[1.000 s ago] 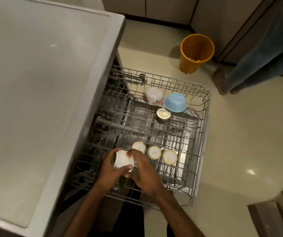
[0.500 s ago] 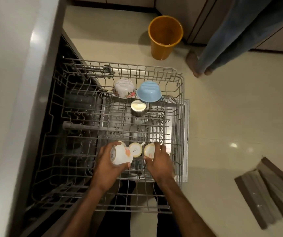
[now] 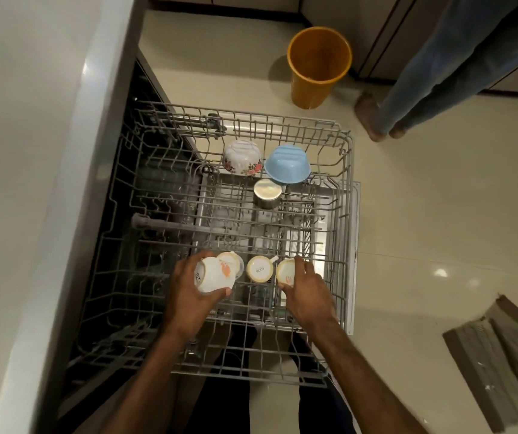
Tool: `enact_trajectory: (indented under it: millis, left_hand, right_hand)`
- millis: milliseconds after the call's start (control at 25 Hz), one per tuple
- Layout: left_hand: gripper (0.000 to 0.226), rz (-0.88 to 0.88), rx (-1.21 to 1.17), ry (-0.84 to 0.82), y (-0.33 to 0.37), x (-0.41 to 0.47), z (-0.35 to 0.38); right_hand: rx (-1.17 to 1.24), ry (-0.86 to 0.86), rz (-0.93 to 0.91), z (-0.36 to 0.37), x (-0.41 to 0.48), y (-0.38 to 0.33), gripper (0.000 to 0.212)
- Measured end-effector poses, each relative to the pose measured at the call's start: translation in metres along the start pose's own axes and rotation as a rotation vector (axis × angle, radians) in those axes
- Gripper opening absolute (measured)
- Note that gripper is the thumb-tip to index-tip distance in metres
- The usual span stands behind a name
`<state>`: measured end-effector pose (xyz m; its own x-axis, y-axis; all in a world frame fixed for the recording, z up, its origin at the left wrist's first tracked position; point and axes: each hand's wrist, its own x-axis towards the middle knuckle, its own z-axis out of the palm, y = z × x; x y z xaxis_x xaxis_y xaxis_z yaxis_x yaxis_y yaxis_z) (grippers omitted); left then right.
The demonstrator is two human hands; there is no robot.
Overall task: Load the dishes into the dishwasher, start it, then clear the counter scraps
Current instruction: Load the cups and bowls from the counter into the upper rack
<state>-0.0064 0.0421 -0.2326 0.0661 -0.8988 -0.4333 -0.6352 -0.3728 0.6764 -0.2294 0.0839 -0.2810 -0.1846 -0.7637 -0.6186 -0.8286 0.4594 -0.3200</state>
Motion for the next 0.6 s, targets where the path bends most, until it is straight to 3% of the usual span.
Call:
enact_trajectory:
  millis: [200,320,600]
  left_hand:
    - [0.074,0.038,0.048,0.175,-0.016,0.010,-0.014]
    - [0.072,0.105,0.150,0.137,-0.024,0.024,-0.013]
    - [0.069,0.129,0.491,0.057,-0.028,0.041,0.002]
  right_hand:
    - [-0.080,0.167,-0.020,-0.009,-0.015,-0.003,0.066]
    - [-0.125,0.299,-0.133,-0.010,-0.020,-0.025,0.057]
    - [-0.165,0.187,-0.302,0.004,-0.009,-0.090,0.047]
